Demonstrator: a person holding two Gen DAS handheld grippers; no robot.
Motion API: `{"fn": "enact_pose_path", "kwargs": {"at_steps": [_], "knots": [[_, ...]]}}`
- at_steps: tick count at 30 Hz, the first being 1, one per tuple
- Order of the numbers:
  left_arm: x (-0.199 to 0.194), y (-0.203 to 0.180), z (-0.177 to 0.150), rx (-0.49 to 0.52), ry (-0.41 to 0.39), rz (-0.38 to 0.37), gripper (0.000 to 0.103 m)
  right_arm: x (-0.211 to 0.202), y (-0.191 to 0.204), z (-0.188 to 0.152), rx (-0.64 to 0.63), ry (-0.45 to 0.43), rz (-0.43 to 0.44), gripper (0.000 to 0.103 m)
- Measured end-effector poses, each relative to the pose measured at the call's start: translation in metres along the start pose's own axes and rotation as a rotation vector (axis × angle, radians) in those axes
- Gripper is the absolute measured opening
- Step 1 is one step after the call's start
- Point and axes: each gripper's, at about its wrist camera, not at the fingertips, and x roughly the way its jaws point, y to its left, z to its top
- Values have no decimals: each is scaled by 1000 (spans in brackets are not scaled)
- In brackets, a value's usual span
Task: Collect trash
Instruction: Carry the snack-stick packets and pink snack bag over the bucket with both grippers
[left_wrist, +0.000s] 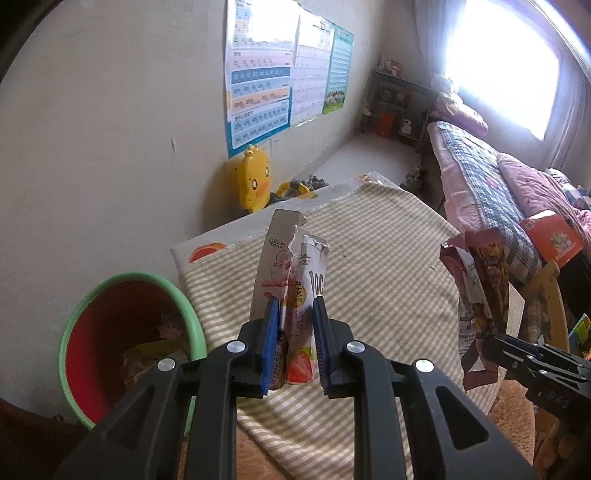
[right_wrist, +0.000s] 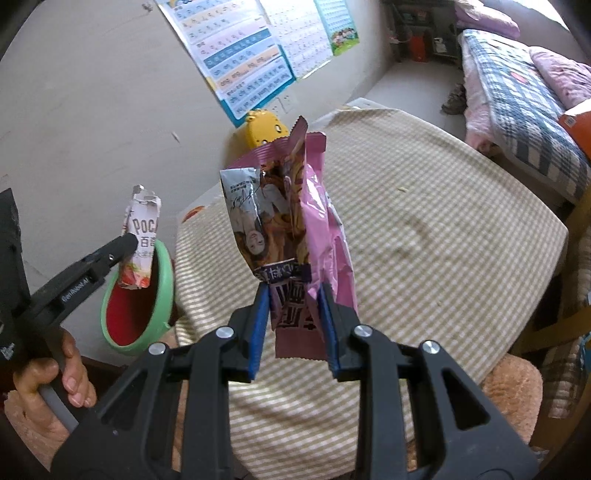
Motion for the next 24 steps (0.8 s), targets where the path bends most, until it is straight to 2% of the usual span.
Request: {"fn": "enact_pose_path", "kwargs": {"at_steps": [24], "knots": [[-12, 58, -12, -99, -6, 81, 17, 19, 83, 8, -141, 33, 114, 27]]}}
